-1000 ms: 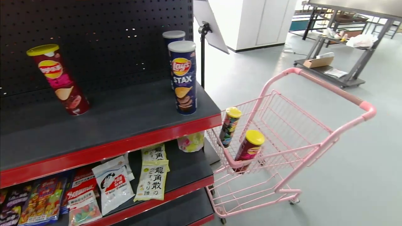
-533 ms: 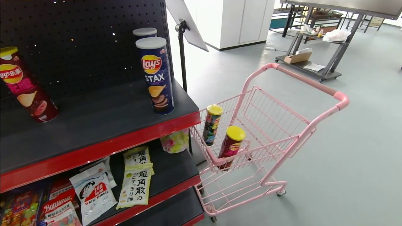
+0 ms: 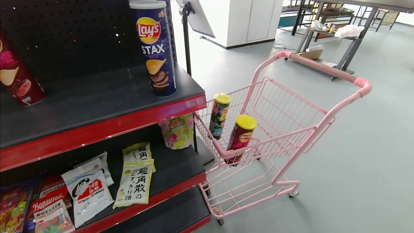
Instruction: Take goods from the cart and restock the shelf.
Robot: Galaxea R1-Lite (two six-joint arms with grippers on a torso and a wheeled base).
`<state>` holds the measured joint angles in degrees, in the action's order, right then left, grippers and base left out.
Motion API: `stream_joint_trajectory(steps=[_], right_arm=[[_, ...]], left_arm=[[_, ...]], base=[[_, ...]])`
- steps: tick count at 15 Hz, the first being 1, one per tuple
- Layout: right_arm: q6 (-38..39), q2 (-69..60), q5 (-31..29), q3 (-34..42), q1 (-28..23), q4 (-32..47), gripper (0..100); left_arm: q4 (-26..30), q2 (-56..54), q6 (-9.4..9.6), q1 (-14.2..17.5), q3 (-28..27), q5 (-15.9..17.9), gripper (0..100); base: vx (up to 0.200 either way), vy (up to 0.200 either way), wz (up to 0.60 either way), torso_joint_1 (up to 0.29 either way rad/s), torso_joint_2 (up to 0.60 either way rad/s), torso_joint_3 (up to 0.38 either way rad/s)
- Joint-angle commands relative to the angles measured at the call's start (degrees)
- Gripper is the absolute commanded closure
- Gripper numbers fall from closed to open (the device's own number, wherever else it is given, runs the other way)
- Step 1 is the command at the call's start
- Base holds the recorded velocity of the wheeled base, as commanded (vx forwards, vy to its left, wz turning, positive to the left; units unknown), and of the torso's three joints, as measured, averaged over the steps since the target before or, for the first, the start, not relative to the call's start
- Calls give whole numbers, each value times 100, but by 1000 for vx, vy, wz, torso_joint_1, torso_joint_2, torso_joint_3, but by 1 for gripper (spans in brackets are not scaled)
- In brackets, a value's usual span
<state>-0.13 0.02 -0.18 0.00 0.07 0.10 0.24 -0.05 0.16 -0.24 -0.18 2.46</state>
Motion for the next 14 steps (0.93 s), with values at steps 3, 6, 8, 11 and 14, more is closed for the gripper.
stream_joint_trajectory(steps=[3,6,8,11,14], right_arm=[[-39,94,18,0,10,25,0],[-145,288,150,-132,-78,-10,0],[567,2432,449,-2162,177,78,0],[655,6159,932,-3823,872,-1056,0],[664,8479,1504,-3621,1030,-3209,0]], left_arm=[[-7,5,11,-2,1,0,0],[2,5,2,-2,1,0,0],[2,5,2,7,1,0,0],[2,5,-7,-2,1,0,0],[2,5,19,7,1,0,0]], base=[[0,0,0,-103,396,292],[0,0,0,-21,80,57],[0,0,0,0,0,0],[0,0,0,0,0,0],[0,0,0,0,0,0]])
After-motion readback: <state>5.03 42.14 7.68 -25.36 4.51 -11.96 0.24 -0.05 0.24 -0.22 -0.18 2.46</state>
